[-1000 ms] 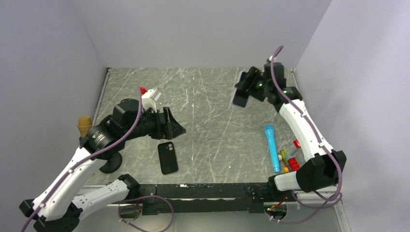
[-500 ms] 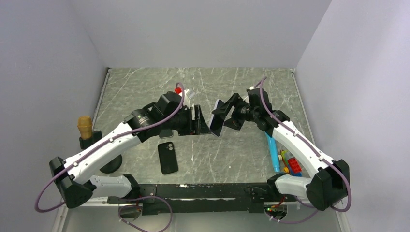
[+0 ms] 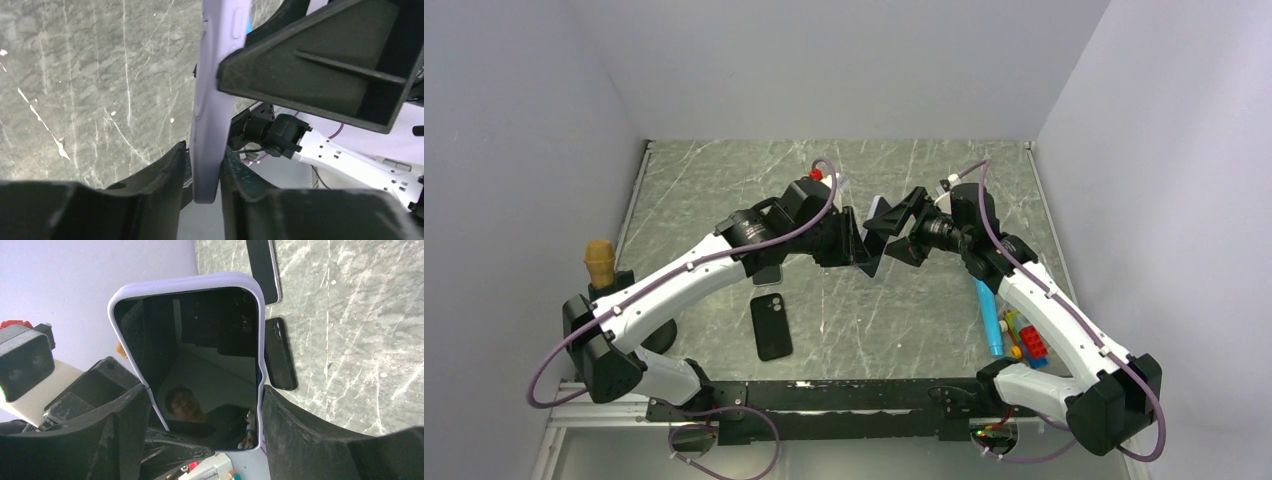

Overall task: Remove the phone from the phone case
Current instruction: Pick up the phone at the center of the board.

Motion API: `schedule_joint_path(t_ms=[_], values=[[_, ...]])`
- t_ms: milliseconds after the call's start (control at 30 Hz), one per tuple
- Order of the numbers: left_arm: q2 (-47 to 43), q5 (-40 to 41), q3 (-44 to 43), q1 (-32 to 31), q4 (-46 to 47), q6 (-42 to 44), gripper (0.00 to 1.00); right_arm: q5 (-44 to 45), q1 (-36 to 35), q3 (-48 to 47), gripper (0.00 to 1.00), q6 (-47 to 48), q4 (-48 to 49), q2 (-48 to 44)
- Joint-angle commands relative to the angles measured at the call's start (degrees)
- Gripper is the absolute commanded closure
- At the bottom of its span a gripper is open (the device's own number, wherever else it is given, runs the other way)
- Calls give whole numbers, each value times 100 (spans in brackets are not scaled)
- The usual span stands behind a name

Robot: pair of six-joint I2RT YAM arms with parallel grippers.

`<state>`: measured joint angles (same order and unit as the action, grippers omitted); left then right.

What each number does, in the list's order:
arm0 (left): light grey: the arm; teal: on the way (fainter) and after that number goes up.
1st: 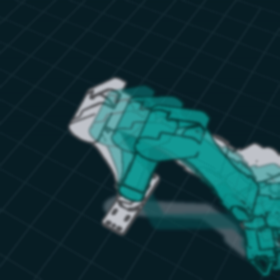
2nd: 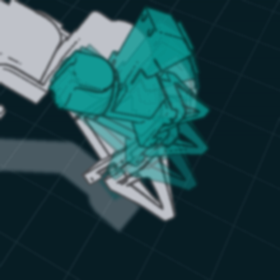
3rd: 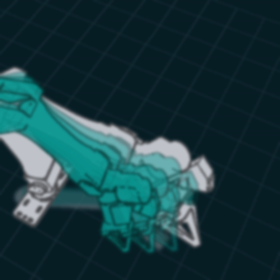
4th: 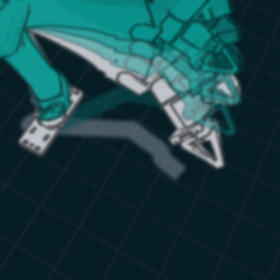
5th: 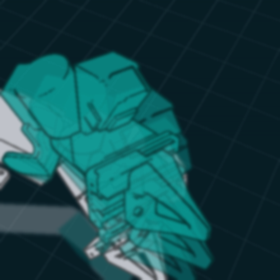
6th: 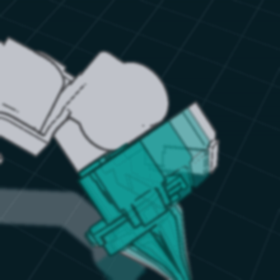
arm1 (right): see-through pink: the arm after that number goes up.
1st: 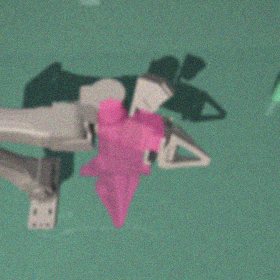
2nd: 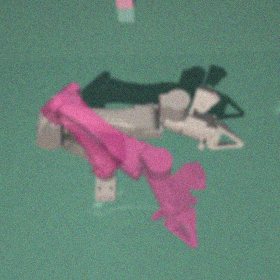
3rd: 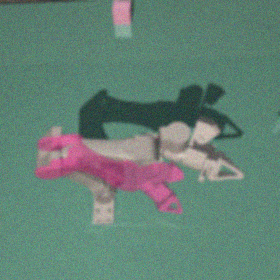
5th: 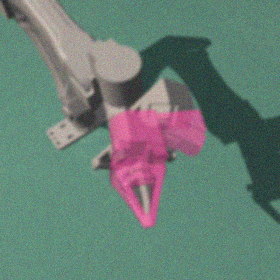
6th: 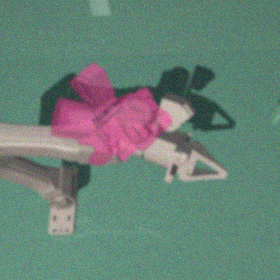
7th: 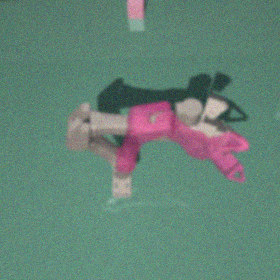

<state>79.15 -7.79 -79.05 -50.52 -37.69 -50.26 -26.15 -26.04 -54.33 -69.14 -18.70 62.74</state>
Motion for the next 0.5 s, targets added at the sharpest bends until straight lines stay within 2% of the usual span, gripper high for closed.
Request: schedule_joint_path(t_ms=[0, 67, 100, 233, 267, 333, 400, 467], values=[[130, -45, -358, -39, 210, 203, 73, -279, -31, -156, 100, -95, 391, -146], [161, -88, -453, -39, 176, 355, 98, -292, -26, -220, 100, 68, 319, -108], [162, -76, -503, -31, 153, 409, 100, -346, -23, -245, 96, 185, 310, -74], [-21, -621, -246, 225, 650, 467, 100, -927, 256, -521, 32, 1283, 116, 195], [-120, -896, -94, 323, 917, 437, 100, -1123, 352, -641, 21, 1602, -68, 263], [-369, -1489, 240, 539, 1564, 404, 100, -1420, 529, -829, 9, 2336, -488, 298], [-575, -1897, 472, 715, 1922, 477, 100, -1645, 780, -870, 4, 2825, -786, 209], [-739, -2291, 630, 867, 2167, 520, 100, -2234, 1227, -633, 2, 2872, -555, 45]])
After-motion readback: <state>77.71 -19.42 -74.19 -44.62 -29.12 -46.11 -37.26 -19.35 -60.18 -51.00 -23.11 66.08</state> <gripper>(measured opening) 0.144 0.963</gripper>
